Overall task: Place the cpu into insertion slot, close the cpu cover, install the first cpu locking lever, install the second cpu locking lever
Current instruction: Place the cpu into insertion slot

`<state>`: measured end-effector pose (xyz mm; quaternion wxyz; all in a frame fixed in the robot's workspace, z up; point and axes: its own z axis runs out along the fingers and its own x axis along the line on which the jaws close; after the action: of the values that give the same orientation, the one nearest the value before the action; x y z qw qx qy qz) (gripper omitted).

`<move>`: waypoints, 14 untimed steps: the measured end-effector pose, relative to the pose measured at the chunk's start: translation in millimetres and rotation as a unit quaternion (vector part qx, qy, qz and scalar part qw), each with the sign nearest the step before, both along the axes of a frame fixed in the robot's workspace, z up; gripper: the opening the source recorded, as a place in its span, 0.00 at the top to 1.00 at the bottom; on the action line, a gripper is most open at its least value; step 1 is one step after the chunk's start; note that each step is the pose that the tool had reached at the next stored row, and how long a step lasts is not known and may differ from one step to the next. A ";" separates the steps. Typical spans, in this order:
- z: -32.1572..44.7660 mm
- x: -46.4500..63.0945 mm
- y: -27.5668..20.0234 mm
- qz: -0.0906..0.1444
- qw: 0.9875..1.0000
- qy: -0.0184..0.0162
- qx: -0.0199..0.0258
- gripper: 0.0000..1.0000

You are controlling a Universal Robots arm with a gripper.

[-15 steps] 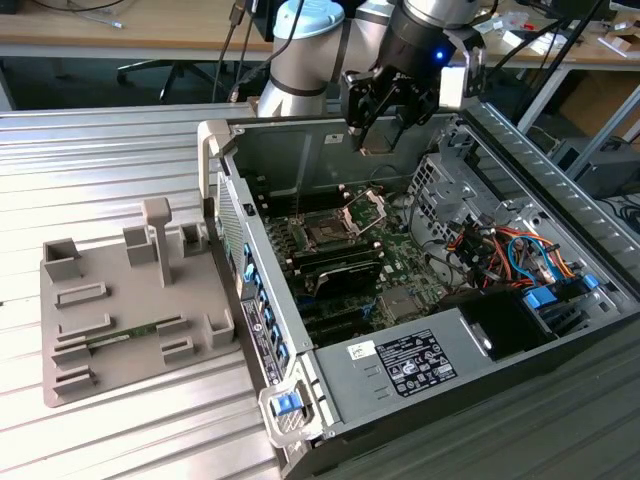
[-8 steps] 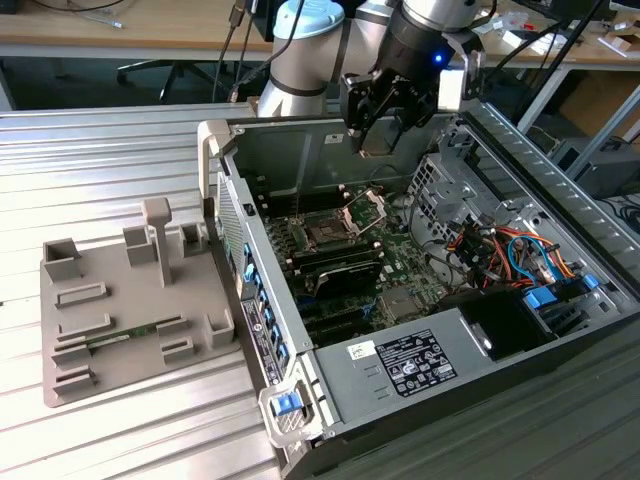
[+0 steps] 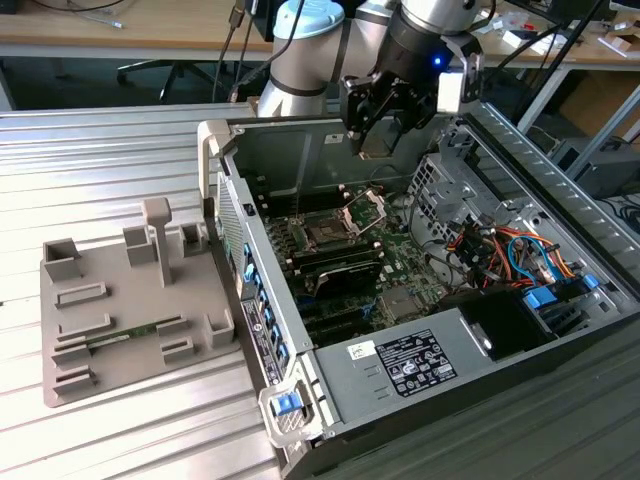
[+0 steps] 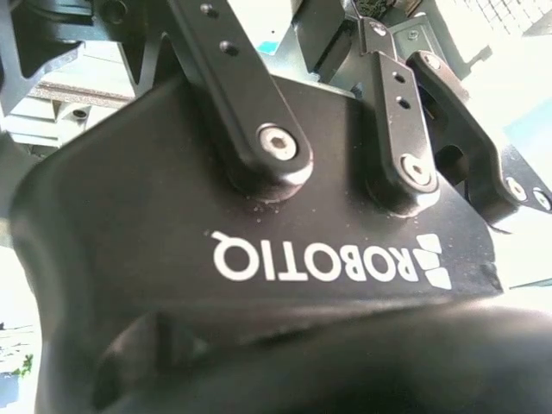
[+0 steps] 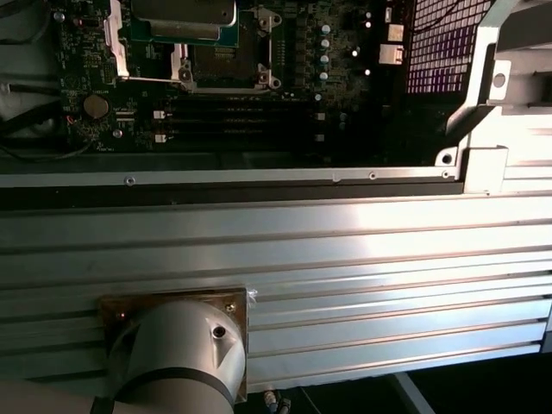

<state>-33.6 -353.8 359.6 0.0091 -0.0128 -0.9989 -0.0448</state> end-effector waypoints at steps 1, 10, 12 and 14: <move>-0.2 0.0 0.0 0.000 1.000 0.000 0.000 0.45; -2.3 0.0 -0.2 0.000 1.000 0.000 0.000 0.45; -2.7 0.0 -0.2 0.000 1.000 0.000 0.000 0.45; -3.1 0.0 -0.2 0.000 1.000 0.000 0.000 0.45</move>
<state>-33.6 -354.0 356.5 0.0091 -0.0128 -0.9989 -0.0448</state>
